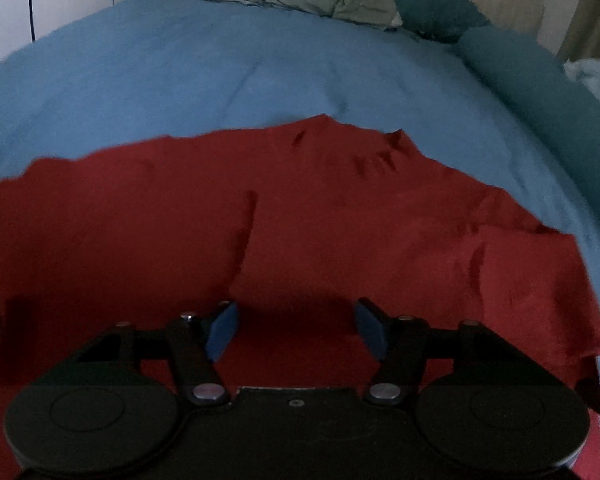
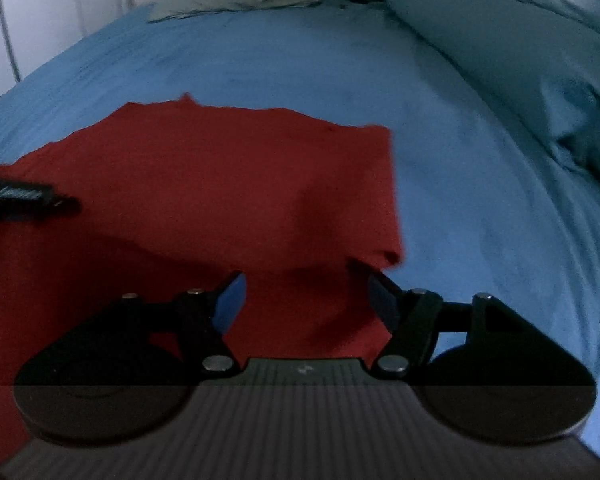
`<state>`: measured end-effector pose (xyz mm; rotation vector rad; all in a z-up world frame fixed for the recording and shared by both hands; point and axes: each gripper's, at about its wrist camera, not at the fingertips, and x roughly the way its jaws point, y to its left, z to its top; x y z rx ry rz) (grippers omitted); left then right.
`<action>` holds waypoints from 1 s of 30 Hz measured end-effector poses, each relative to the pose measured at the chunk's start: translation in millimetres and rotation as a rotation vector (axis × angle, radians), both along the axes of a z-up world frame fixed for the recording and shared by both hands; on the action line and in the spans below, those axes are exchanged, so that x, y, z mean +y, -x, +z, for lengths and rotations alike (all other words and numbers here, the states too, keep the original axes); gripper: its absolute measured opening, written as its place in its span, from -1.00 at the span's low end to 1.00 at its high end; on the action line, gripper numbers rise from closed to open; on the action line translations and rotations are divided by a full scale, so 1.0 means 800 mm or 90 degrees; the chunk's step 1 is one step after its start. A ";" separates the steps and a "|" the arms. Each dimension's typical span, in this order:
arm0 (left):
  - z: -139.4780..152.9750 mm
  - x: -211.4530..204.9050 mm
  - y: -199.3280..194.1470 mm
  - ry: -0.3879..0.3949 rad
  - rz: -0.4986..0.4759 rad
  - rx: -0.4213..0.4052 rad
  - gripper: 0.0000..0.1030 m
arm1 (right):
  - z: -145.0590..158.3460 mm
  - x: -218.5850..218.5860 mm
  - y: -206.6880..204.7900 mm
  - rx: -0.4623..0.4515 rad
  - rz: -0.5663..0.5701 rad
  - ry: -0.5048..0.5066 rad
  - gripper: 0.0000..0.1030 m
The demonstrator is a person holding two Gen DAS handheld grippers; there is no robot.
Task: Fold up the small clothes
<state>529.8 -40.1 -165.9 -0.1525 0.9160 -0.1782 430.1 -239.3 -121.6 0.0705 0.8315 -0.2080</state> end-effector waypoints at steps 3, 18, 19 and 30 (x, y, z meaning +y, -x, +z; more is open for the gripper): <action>-0.003 -0.005 -0.006 0.012 0.001 -0.006 0.36 | -0.003 -0.017 0.011 -0.006 -0.031 -0.014 0.84; 0.089 0.070 -0.005 0.020 0.127 -0.169 -0.93 | -0.049 -0.005 -0.049 -0.005 -0.007 0.096 0.91; 0.088 0.079 -0.004 0.012 0.133 -0.167 -0.93 | -0.049 -0.005 -0.056 -0.007 -0.004 0.103 0.91; 0.027 0.104 0.017 -0.029 0.134 -0.099 -0.90 | -0.049 -0.048 -0.061 0.013 -0.038 0.144 0.91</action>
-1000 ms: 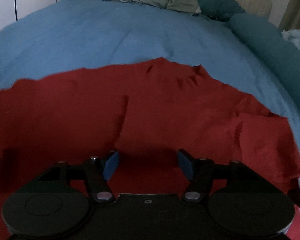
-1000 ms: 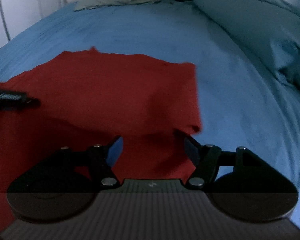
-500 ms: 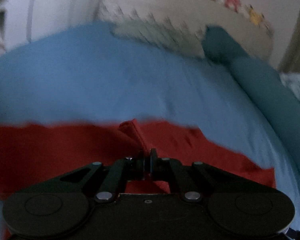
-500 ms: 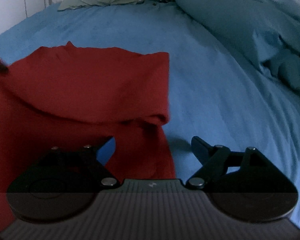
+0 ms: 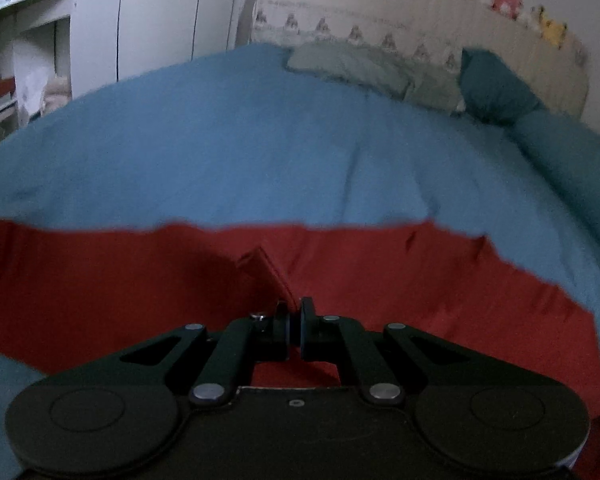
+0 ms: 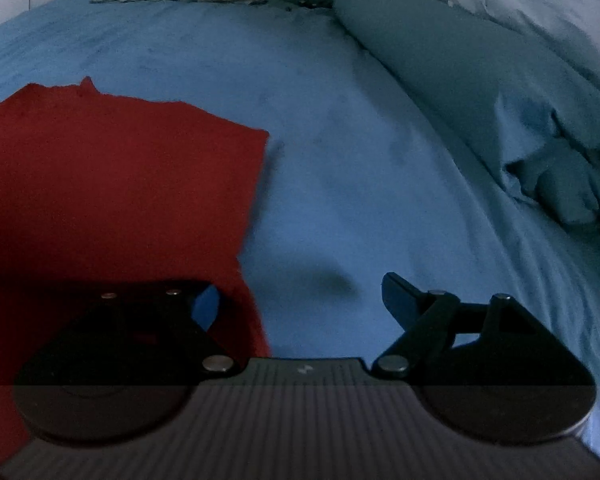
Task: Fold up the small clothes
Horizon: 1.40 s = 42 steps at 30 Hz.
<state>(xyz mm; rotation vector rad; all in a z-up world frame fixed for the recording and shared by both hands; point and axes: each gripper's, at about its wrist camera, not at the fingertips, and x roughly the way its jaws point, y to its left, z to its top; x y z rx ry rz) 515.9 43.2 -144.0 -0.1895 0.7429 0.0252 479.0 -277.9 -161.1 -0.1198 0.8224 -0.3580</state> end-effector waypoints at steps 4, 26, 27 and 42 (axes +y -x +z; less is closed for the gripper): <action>-0.018 0.007 0.011 -0.050 0.003 0.050 -0.53 | 0.004 -0.012 0.009 0.012 0.036 -0.011 0.91; -0.034 -0.030 0.007 -0.100 -0.115 0.072 0.39 | 0.017 0.045 -0.012 -0.054 0.126 -0.163 0.96; -0.034 -0.030 0.007 -0.101 -0.118 0.074 0.39 | 0.021 0.047 -0.024 -0.063 0.134 -0.152 0.97; -0.022 -0.018 -0.005 -0.078 -0.111 0.095 0.39 | -0.005 0.018 -0.134 -0.016 0.094 -0.172 1.00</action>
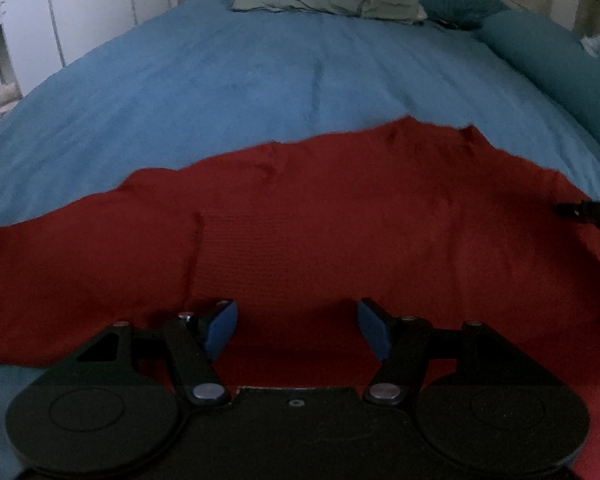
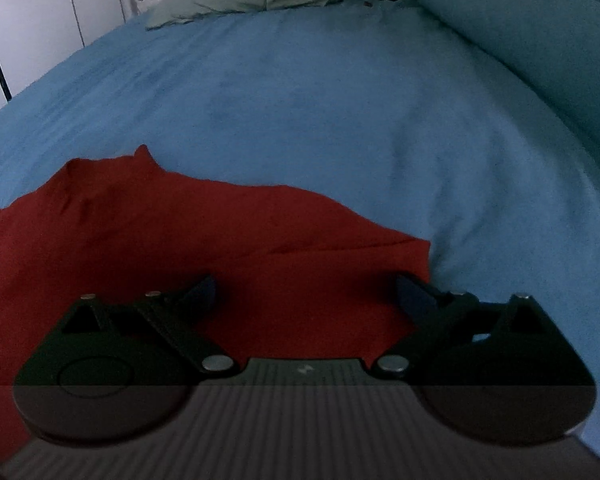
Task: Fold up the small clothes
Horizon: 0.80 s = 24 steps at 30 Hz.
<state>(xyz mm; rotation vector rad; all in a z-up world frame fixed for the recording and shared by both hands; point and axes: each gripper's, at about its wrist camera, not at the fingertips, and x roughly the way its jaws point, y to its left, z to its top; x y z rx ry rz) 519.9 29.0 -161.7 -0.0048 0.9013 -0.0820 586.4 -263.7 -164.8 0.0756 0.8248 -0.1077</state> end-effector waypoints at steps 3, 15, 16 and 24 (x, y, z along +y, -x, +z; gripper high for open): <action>0.028 0.016 0.007 0.016 0.029 -0.018 0.39 | 0.025 0.015 0.013 -0.025 0.012 -0.015 1.00; 0.134 0.175 0.076 0.031 0.172 -0.061 0.44 | 0.150 0.171 0.104 -0.043 0.134 -0.042 1.00; 0.134 0.194 0.082 0.030 0.190 -0.061 0.50 | 0.149 0.188 0.111 -0.034 0.147 -0.043 1.00; 0.092 0.334 0.121 0.045 0.355 -0.052 0.74 | 0.120 0.305 0.144 0.019 0.172 -0.092 1.00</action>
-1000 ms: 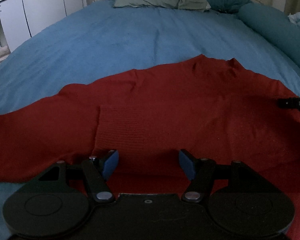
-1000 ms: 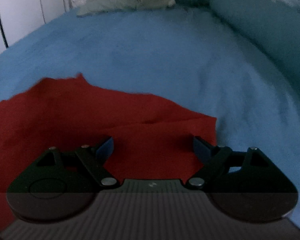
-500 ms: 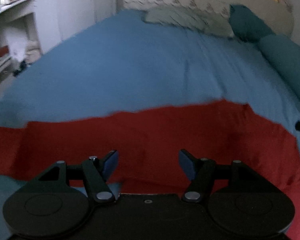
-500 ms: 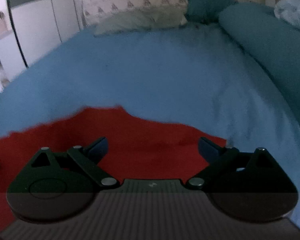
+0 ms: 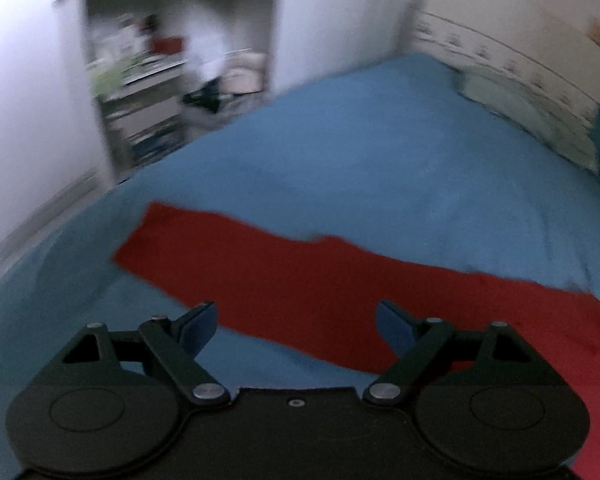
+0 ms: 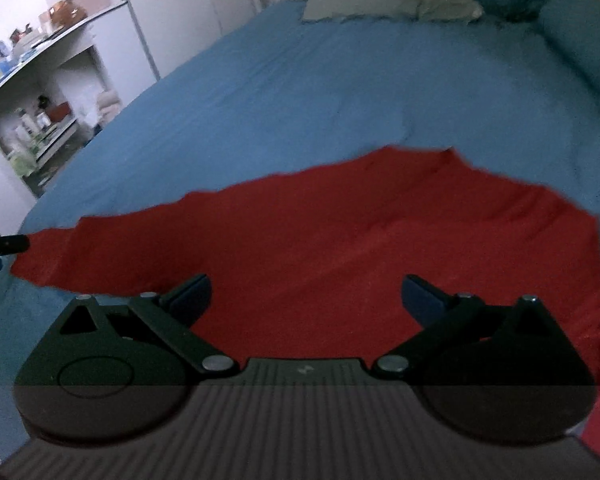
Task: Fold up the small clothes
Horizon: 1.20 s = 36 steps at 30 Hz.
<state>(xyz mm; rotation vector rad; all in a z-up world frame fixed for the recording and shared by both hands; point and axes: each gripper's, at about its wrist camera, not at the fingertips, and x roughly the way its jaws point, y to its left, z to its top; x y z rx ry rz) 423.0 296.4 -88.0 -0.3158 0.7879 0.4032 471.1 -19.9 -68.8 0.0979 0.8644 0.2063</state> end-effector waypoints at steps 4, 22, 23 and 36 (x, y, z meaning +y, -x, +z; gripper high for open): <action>-0.029 0.064 0.011 0.033 0.078 -0.003 0.68 | -0.019 0.041 0.001 0.012 0.021 0.019 1.00; -0.090 0.104 -0.039 -0.059 0.101 -0.005 -0.88 | -0.044 0.075 0.001 0.007 0.044 0.042 1.00; -0.089 0.102 -0.045 -0.069 0.094 -0.002 -0.89 | -0.044 0.073 0.001 0.004 0.040 0.041 1.00; 0.051 -0.184 -0.060 -0.102 -0.219 -0.175 -0.90 | -0.007 -0.036 -0.004 -0.073 -0.082 0.021 1.00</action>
